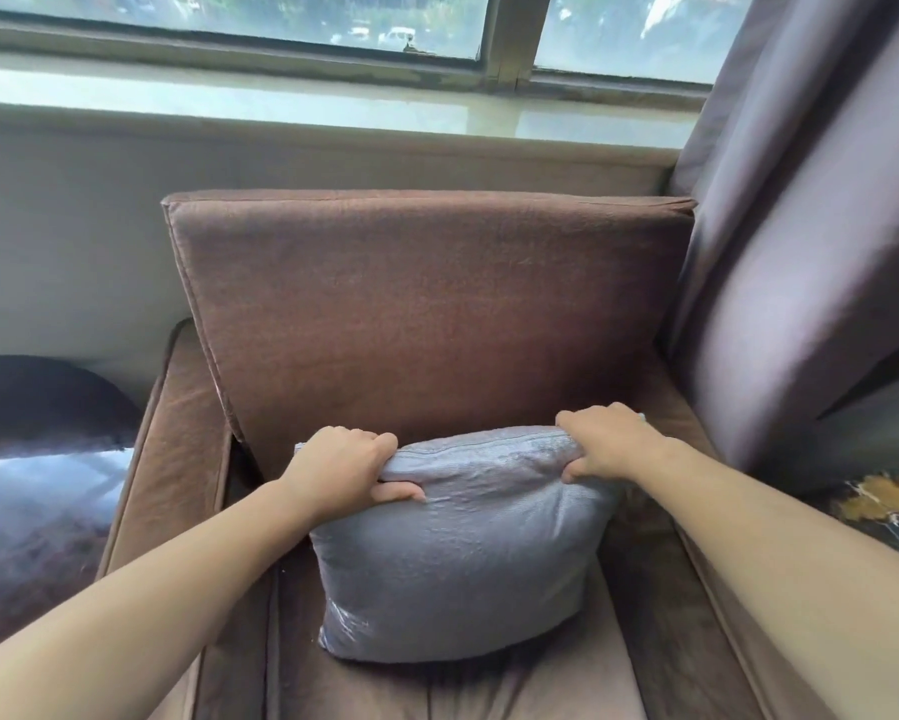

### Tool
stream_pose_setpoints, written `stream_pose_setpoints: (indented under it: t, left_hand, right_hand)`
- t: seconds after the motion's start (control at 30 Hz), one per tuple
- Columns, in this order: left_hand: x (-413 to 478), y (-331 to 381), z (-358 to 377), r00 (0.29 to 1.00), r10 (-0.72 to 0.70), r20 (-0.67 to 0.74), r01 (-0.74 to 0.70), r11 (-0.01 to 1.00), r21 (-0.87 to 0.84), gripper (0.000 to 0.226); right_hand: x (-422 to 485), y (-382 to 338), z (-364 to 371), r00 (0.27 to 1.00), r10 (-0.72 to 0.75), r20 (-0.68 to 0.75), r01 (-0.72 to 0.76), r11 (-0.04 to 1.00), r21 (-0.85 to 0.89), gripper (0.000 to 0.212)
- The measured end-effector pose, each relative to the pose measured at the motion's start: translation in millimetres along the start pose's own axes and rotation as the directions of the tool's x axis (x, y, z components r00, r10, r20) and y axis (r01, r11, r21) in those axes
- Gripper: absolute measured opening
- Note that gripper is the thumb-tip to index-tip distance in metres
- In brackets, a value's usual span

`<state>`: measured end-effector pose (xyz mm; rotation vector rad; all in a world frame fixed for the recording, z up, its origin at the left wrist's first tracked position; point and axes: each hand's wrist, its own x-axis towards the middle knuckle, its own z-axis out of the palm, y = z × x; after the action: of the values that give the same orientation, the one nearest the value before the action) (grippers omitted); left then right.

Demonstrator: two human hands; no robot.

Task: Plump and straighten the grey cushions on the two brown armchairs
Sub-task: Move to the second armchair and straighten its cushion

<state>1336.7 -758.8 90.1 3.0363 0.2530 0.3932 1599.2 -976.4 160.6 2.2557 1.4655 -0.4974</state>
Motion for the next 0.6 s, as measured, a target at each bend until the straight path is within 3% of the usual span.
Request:
stream_pose_setpoints:
  t: [0.07, 0.23, 0.37, 0.43, 0.5, 0.6]
  left_hand:
    - [-0.2, 5.3, -0.2, 1.000, 0.015, 0.014, -0.015, 1.000, -0.012, 0.077]
    - [-0.8, -14.6, -1.5, 0.989, -0.126, 0.072, 0.131, 0.990, -0.060, 0.082]
    - [5.3, -13.4, 0.1, 0.999, 0.012, -0.044, -0.013, 1.000, -0.024, 0.068]
    - [8.3, -10.6, 0.3, 0.993, 0.084, -0.082, -0.084, 0.996, 0.001, 0.060]
    - [11.2, -10.2, 0.2, 0.990, 0.105, -0.093, -0.105, 0.994, 0.002, 0.058]
    - [12.2, -9.3, 0.5, 0.990, 0.101, -0.096, -0.101, 0.995, 0.015, 0.057]
  right_hand:
    - [-2.6, 1.4, 4.7, 0.999, 0.019, -0.025, -0.019, 1.000, 0.010, 0.042]
    - [6.3, -21.1, 5.4, 0.994, 0.086, -0.063, -0.080, 0.992, 0.093, 0.038]
    - [19.0, -29.9, -12.7, 0.991, 0.077, 0.110, -0.079, 0.997, 0.018, 0.052]
    - [25.0, -40.1, -28.0, 0.978, -0.003, 0.209, -0.016, 0.996, 0.092, 0.082]
    - [30.1, -62.5, -42.2, 0.969, -0.121, 0.215, 0.085, 0.982, 0.171, 0.106]
    - [35.9, -117.1, -43.4, 0.956, -0.287, 0.065, 0.273, 0.947, 0.172, 0.093]
